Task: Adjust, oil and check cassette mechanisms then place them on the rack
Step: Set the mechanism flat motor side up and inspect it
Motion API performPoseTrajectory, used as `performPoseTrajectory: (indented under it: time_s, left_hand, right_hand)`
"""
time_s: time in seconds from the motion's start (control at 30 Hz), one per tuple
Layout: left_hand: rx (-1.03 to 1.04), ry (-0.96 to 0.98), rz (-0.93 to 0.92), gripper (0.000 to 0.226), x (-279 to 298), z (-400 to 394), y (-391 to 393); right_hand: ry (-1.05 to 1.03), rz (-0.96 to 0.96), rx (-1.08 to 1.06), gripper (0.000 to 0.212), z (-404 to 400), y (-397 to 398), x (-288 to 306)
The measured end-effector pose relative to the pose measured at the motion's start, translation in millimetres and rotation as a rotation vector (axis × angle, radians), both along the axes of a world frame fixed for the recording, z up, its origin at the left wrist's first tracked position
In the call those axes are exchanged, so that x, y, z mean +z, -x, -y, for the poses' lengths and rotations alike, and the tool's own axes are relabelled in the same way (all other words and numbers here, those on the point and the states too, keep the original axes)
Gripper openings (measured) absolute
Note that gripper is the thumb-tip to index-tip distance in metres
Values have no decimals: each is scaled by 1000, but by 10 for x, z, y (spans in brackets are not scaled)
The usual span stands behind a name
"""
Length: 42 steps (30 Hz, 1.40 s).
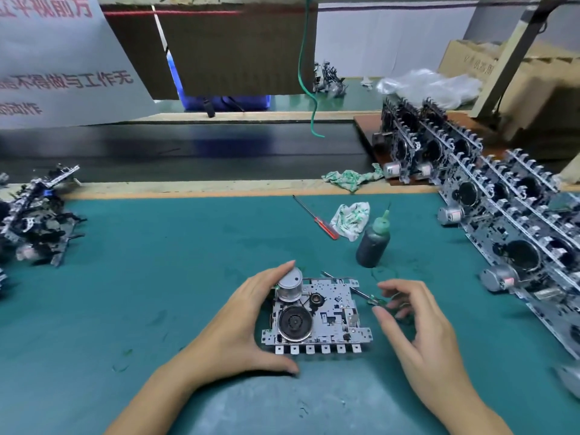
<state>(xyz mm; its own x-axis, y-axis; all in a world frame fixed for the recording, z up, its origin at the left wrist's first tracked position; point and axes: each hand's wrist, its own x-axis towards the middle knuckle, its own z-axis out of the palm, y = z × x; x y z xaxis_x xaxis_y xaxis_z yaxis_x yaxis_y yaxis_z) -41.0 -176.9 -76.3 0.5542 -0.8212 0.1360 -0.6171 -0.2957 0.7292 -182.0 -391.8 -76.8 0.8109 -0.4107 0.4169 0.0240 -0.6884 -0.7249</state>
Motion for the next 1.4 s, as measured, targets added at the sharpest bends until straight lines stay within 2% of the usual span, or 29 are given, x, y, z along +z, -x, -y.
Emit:
performPoseTrajectory:
  time_s: [0.17,0.33,0.43,0.5,0.57,0.67,0.77,0.87,0.93,1.0,1.07,1.1,1.13,1.2,1.27,1.3,1.33,1.37,1.4]
  left_hand:
    - [48,21,102,102,-1,55,56]
    - [35,42,6,109,-34,42,16]
    - [54,64,-57,109,-51,23,10]
    - [45,67,-84,111,-54,22,13]
    - [47,71,-92,110,-52,21,14]
    - [42,56,-93,115,-54,12,21]
    - [34,38,-83,121,-64,14,27]
    - [57,37,-64,116,-67,30,26]
    - [66,38,-117,119,-49,36,27]
    - [69,101,-236,127,-3,55,1]
    - [124,218,-461,120,99,136,-44]
    - [120,310,-641,111,157,186,-77]
    - [62,374,-835,108,233,253,-105]
    - [-129,424,-1155,120,297,345,-109]
    - [-140,509,-1455,126,273,443,-107]
    - [-147,563,-1534,127,237,452,-112]
    - [-181,609,-1557,128,210,513,-105]
    - [-245,659,-1535,121,188,523,-96]
    - [-336,712,-1534,113,175,524,-114]
  right_hand:
    - [-21,-24,-9,16,1,-3,-21]
    - [51,-76,67,22,-29,-11,62]
    - [117,-159,197,48,-28,-8,168]
    - [168,-299,291,82,-3,-37,260]
    - [352,-492,373,111,8,-128,346]
    - [603,-589,427,127,-1,-311,383]
    - [694,-680,434,125,-36,-474,413]
    - [713,-665,443,103,-44,-568,455]
    - [677,-647,444,92,-35,-604,487]
    - [594,-643,430,91,0,-624,515]
    - [409,-632,421,88,47,-639,539]
    - [196,-624,470,81,52,-640,555]
    - [-103,-605,578,69,37,-637,577]
    - [-722,-574,900,47,-70,-624,623]
    - [-1065,-497,1155,30,-216,-618,582]
    - [-1136,-489,1181,28,-286,-621,538]
    - [-1156,-511,1099,31,-303,-617,477]
    - [-1121,-531,965,35,-289,-616,448]
    - [-994,-520,807,28,-246,-626,422]
